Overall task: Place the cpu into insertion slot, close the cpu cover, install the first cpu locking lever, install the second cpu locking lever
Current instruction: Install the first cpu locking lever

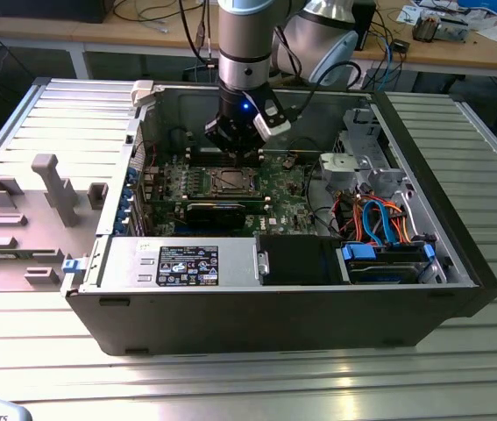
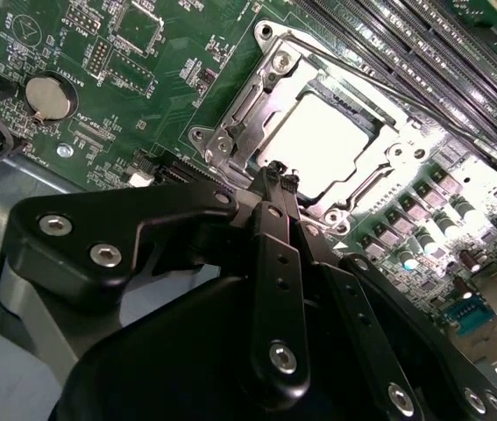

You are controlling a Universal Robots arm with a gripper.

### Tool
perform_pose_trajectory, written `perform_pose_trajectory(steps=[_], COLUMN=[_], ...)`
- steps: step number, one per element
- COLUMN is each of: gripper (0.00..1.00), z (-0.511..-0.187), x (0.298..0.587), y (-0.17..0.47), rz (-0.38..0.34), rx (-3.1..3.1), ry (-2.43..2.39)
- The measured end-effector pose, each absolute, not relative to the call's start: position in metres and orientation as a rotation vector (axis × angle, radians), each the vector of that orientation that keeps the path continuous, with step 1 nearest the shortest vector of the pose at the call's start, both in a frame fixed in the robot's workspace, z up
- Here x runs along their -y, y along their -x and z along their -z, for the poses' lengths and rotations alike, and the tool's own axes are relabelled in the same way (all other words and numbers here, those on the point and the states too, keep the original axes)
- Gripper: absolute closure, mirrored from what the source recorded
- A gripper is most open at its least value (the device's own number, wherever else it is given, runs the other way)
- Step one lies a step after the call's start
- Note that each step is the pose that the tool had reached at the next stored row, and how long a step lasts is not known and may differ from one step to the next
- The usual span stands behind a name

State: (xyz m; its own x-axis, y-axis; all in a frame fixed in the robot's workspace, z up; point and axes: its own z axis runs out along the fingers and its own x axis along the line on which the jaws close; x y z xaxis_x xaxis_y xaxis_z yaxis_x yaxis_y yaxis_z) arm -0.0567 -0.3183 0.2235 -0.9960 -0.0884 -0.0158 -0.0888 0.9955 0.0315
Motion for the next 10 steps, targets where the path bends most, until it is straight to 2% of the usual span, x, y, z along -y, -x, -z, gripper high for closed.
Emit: perform_pose_trajectory(steps=[10], gripper=[0.89], z=[-0.237], x=[0.319], y=[0.057], rz=[-0.047], rx=[-3.124], ry=[0.139])
